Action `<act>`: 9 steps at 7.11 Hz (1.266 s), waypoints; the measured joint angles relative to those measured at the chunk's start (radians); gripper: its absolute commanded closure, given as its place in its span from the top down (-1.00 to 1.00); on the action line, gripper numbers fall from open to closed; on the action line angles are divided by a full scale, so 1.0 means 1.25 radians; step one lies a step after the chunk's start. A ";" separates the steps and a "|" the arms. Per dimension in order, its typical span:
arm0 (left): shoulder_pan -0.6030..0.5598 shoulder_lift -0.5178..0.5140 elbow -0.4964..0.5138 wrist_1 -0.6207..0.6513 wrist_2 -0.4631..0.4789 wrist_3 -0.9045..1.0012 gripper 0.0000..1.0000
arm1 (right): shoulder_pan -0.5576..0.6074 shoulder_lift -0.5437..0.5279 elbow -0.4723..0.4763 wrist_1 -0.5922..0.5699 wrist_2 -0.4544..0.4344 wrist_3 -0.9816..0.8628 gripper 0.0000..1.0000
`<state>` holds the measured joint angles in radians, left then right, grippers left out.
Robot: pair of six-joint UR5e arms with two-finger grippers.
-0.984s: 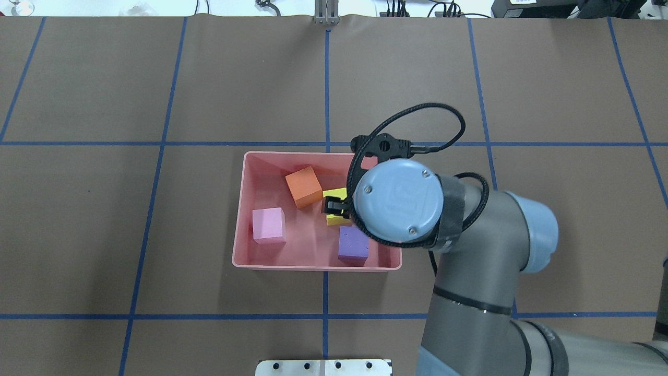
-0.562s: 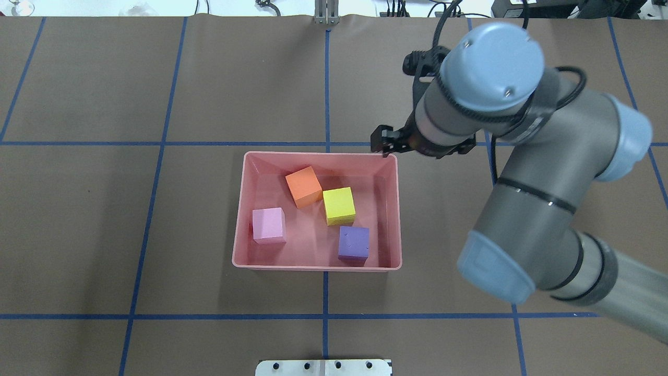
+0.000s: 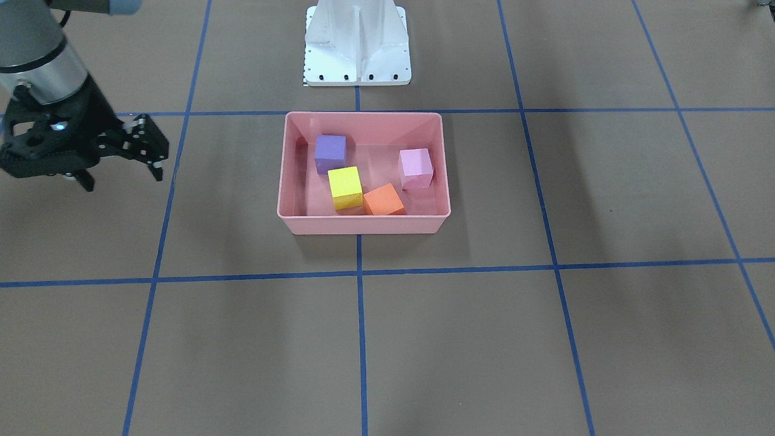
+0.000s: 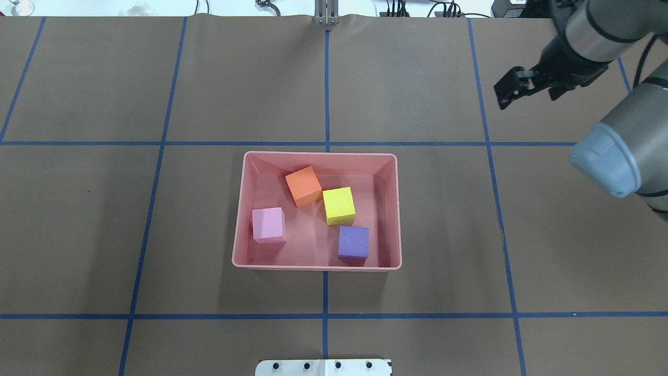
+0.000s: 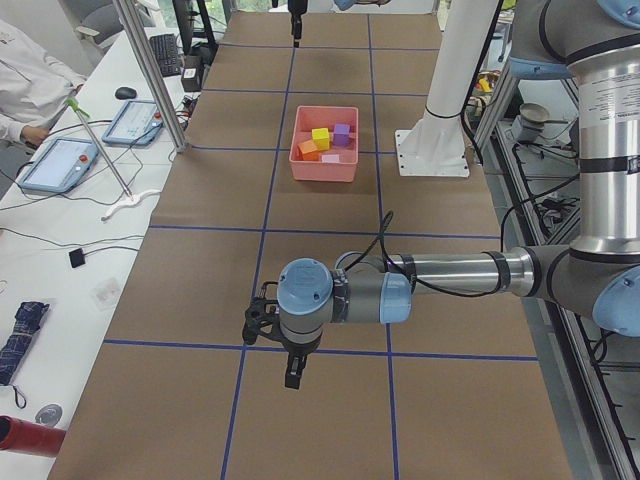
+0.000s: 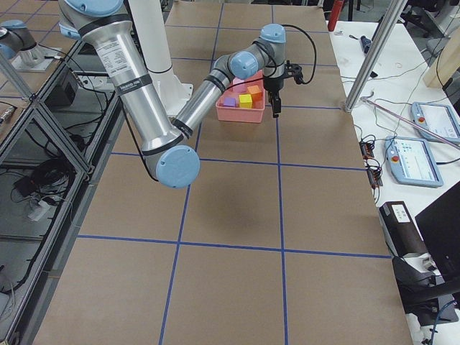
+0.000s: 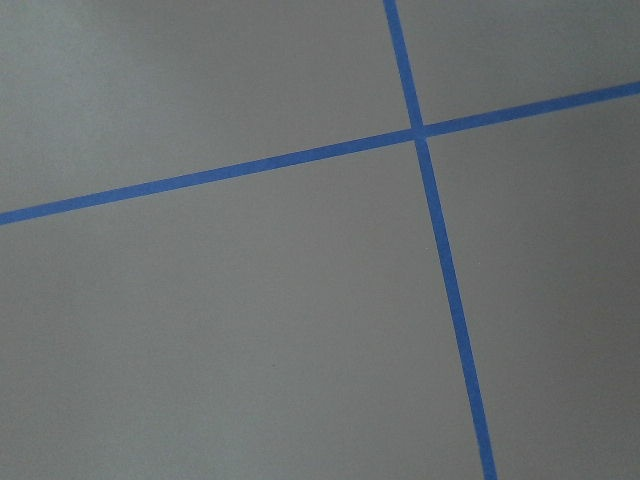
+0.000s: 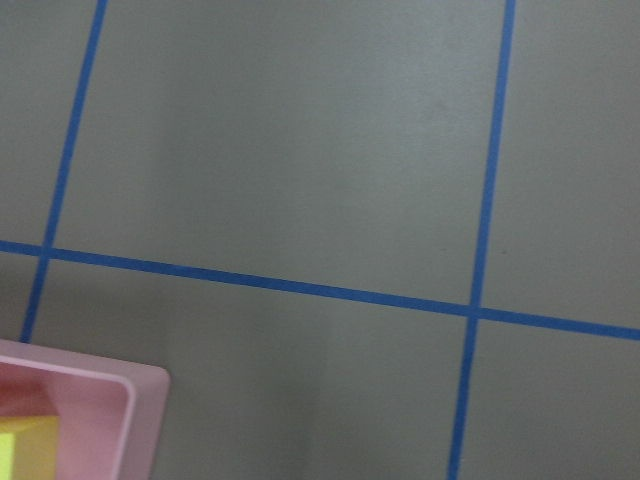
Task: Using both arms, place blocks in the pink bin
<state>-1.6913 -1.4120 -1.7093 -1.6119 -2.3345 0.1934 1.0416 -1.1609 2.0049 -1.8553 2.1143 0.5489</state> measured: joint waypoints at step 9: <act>0.009 0.043 -0.057 0.037 0.008 -0.013 1.00 | 0.275 -0.490 -0.116 0.311 0.056 -0.302 0.99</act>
<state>-1.6804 -1.3589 -1.7809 -1.5661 -2.3250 0.1774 1.3854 -1.7736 1.8595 -1.4665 2.1843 0.1720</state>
